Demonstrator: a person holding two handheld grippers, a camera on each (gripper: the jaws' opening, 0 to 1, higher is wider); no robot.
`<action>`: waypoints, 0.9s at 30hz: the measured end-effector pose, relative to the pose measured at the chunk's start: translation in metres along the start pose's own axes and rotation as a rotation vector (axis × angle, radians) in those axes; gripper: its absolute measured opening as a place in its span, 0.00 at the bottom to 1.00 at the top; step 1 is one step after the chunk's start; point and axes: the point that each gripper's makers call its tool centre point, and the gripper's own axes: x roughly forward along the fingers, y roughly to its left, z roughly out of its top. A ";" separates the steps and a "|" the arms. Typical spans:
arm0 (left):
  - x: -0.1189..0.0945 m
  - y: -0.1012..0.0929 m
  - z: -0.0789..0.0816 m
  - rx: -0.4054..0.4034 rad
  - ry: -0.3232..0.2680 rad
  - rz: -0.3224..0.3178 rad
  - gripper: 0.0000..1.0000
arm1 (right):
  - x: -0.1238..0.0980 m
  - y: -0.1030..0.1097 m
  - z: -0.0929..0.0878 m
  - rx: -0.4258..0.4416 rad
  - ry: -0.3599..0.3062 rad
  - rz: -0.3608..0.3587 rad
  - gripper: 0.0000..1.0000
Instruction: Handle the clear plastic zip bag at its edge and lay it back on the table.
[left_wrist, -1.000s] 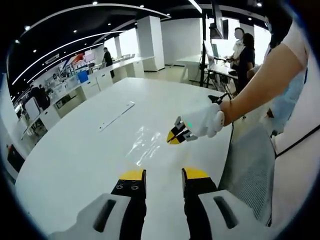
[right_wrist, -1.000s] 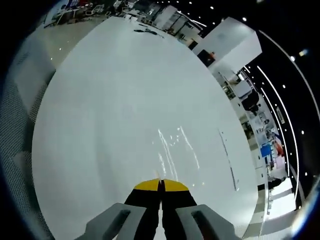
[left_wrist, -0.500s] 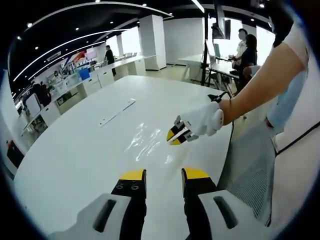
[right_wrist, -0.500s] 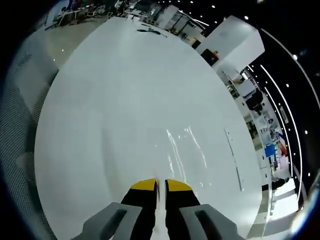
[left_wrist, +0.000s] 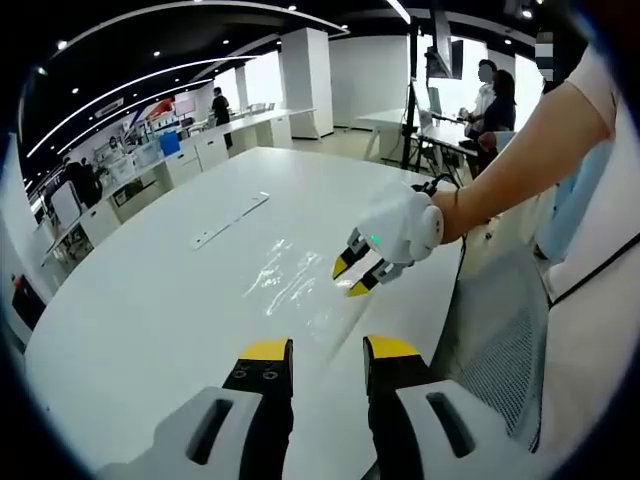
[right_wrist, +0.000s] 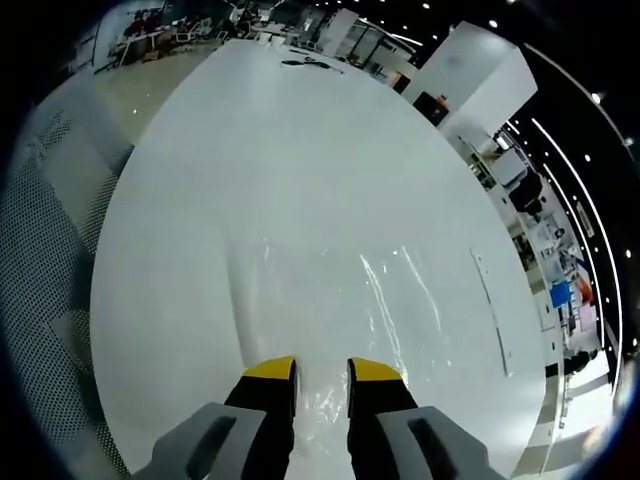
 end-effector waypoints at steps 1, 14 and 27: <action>0.000 0.000 -0.001 -0.001 0.000 0.000 0.25 | 0.001 0.001 -0.001 -0.001 0.006 0.007 0.18; 0.000 0.002 -0.005 -0.008 -0.003 0.003 0.25 | -0.003 0.008 0.002 0.066 -0.003 0.064 0.25; -0.003 0.001 -0.014 -0.027 -0.011 0.013 0.28 | -0.013 0.010 -0.001 0.121 -0.029 0.077 0.31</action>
